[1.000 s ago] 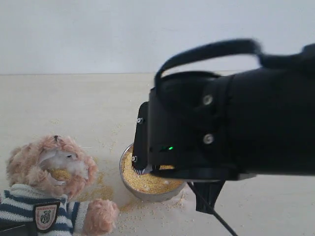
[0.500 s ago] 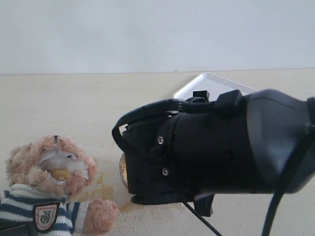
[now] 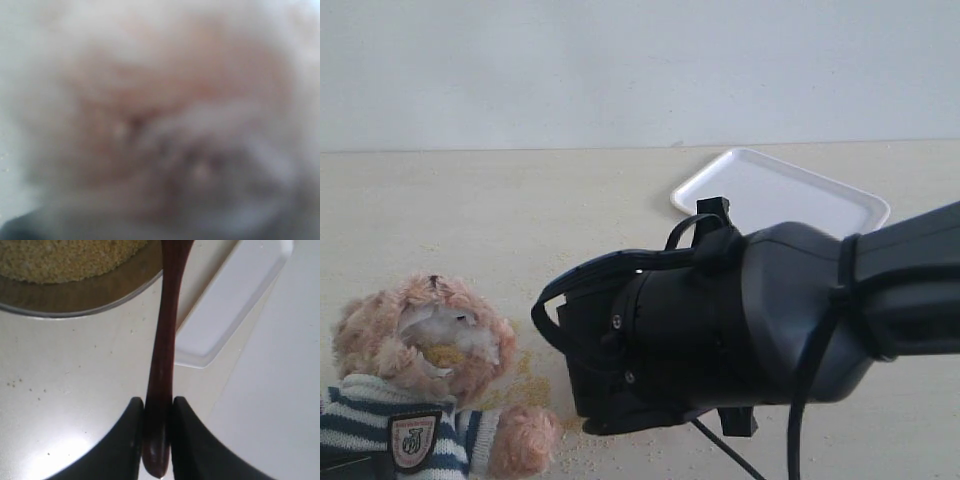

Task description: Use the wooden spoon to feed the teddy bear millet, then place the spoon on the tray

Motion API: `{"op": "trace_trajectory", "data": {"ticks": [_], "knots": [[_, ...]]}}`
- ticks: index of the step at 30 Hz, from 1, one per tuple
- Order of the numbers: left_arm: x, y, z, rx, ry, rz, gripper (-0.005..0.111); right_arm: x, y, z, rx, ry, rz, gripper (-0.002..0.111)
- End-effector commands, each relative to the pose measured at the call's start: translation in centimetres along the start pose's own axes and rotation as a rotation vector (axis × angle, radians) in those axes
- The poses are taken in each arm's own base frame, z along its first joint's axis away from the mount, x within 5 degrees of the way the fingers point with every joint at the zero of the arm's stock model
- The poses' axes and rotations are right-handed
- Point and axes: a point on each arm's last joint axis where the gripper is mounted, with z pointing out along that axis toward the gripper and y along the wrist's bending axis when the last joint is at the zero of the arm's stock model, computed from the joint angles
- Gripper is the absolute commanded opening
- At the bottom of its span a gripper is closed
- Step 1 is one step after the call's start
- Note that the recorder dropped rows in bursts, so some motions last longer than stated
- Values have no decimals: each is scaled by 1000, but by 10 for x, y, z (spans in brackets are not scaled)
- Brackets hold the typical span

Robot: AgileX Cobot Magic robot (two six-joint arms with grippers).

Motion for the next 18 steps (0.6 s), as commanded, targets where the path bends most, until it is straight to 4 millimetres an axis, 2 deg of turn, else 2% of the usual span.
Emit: {"op": "trace_trajectory", "data": {"ticks": [1, 18], "knots": [[0, -1, 0, 17, -12, -10, 5, -3, 1, 4, 7, 16, -14, 13], [0, -2, 0, 18, -10, -10, 5, -5, 13, 7, -85, 37, -44, 13]]}}
